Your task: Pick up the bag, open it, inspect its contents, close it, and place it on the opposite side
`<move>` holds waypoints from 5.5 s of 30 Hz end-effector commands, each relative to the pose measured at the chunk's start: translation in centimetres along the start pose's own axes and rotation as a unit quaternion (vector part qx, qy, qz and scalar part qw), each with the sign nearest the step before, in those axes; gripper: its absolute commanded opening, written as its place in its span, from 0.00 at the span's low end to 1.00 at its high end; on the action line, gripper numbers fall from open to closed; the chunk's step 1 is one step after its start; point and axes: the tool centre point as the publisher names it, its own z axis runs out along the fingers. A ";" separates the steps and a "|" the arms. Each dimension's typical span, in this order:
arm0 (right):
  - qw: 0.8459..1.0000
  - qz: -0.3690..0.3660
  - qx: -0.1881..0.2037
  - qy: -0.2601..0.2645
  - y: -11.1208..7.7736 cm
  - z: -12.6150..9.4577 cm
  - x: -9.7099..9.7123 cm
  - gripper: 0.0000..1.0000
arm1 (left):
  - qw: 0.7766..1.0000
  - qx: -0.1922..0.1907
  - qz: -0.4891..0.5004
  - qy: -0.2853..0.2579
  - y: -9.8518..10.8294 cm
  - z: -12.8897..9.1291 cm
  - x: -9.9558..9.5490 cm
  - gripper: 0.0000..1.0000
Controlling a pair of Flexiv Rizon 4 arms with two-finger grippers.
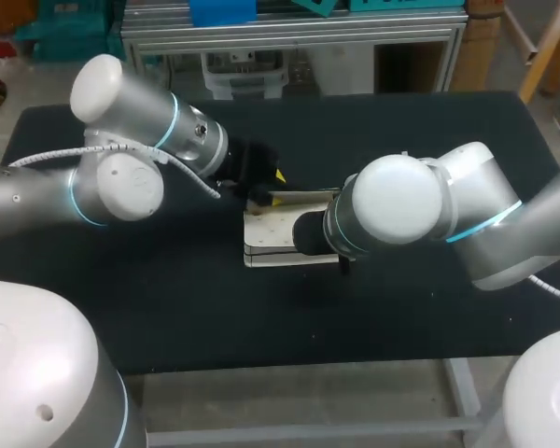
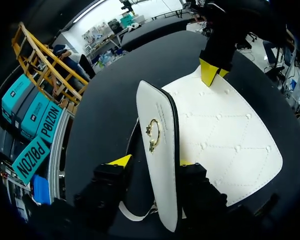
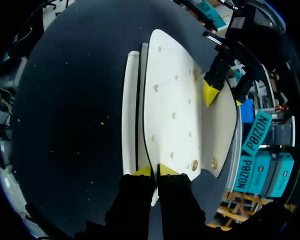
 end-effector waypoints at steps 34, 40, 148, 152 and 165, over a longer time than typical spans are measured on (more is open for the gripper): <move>1.000 0.000 -0.001 -0.002 0.0 0.2 0.2 0.00 | 0.998 -0.011 -0.030 0.045 0.0 0.2 -0.6 0.00; 1.000 0.000 -0.001 -0.002 0.0 0.2 0.2 0.00 | 0.998 -0.002 -0.034 0.056 0.2 0.4 -0.6 0.00; 0.995 -0.014 -0.032 -0.096 2.9 -5.2 -10.8 0.00 | 0.985 0.040 -0.158 0.063 -7.7 -10.8 -2.5 0.00; 0.996 -0.021 -0.031 -0.086 3.1 -4.4 -10.2 0.00 | 0.985 0.044 -0.158 0.058 -7.9 -11.2 -2.6 0.00; 0.996 -0.024 -0.027 -0.080 2.6 -4.4 -8.6 0.00 | 0.985 0.046 -0.160 0.045 -8.2 -11.8 -2.6 0.00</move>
